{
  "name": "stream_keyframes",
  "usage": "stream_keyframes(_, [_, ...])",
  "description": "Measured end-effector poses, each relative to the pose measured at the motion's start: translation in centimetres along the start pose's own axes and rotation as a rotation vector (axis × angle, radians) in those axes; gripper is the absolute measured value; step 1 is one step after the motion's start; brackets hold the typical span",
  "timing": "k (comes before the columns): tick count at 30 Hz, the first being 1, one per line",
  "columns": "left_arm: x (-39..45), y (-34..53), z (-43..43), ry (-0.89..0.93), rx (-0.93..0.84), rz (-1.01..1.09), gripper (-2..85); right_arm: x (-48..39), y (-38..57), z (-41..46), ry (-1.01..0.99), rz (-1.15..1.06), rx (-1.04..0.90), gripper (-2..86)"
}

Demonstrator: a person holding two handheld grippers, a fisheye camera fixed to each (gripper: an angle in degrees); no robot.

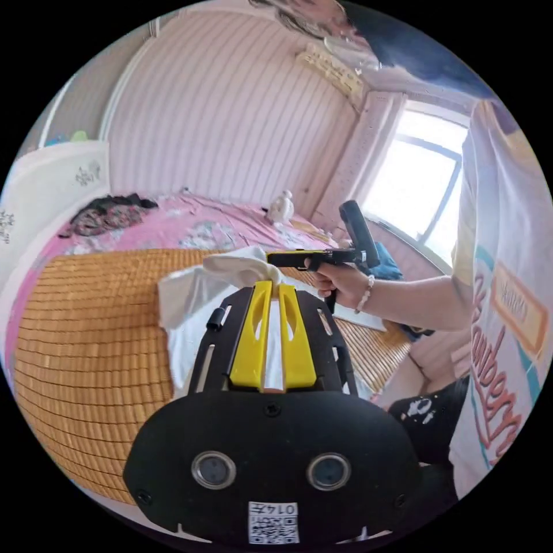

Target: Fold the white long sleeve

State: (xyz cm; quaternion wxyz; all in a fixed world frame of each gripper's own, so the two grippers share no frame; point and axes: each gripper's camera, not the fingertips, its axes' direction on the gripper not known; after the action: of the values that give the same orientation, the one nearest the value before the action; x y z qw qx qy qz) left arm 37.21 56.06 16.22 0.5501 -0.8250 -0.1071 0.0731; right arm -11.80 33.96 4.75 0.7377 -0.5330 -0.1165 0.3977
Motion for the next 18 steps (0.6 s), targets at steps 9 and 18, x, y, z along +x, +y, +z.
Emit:
stream_keyframes(9, [12.1,4.6,20.5,0.161,-0.587,-0.038,-0.8,10.0,23.2,-5.8,0.071,0.372,-0.43,9.3])
stream_keyframes(18, [14.6,-0.7,23.9,0.101,-0.637,-0.028,3.2,7.4,25.6,-1.1,-0.049,0.277,-0.383,9.5])
